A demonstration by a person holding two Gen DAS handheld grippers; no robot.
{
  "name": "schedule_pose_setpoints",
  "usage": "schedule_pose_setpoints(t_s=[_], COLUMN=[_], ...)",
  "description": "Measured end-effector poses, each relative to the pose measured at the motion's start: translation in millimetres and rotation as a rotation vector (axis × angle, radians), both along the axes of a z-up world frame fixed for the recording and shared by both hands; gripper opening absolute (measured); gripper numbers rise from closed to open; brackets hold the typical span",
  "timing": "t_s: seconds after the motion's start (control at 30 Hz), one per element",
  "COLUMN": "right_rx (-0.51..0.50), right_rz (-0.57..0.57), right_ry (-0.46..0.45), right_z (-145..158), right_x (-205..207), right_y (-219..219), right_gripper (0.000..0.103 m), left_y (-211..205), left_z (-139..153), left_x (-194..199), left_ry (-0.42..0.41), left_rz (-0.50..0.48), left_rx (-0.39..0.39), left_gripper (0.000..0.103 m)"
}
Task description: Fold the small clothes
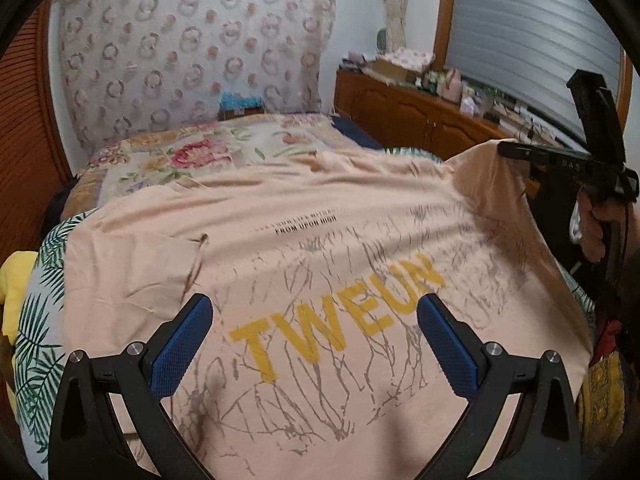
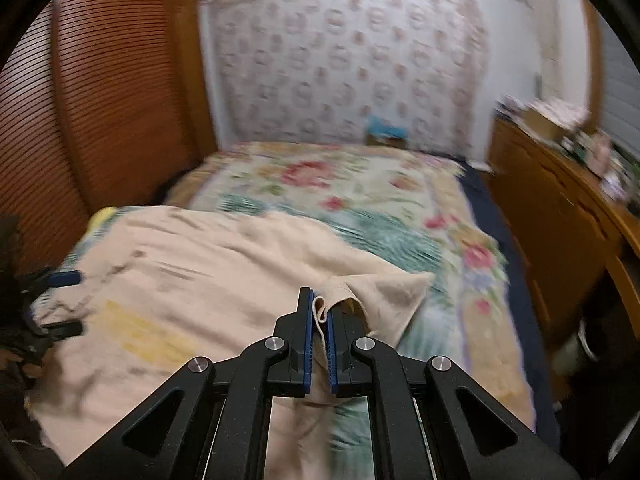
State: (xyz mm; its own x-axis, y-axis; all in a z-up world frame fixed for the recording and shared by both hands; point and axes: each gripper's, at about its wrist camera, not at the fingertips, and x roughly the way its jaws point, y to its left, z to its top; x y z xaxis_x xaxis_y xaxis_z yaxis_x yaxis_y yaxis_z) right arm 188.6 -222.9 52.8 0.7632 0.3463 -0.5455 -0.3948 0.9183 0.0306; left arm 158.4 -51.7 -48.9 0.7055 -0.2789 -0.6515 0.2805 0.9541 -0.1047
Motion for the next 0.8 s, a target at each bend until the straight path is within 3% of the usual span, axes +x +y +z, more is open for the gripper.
schedule_pose_setpoints(t_s=[0.07,0.2,0.3,0.47,0.8], right_rx=[0.003,-0.025,-0.045,-0.037,-0.034], right_rz=[0.058,0.146,0.135,0.048,-0.062], right_ry=[-0.01,-0.007,0.001,0.043,0.217], right_z=[3,-4,-10,-16,-54], right_x=[-8,-20,-16,-8,31], right_y=[23,44,31,-2,-3], right_gripper=[0.006,0.029,0.038,0.04,0.04], left_y=[3,6,8,9,0], left_z=[3,7,9,11,8], left_x=[-3,-11,-14,-20,-28], left_ry=[-0.008,-0.035,-0.05,-0.069,-0.072], left_rz=[0.006,0.007,0.009,0.028,0.016], left_rx=[-0.017,-0.026,-0.038,-0.049,-0.027], left_gripper=[0.102,0.102,0.102,0.102,0.102])
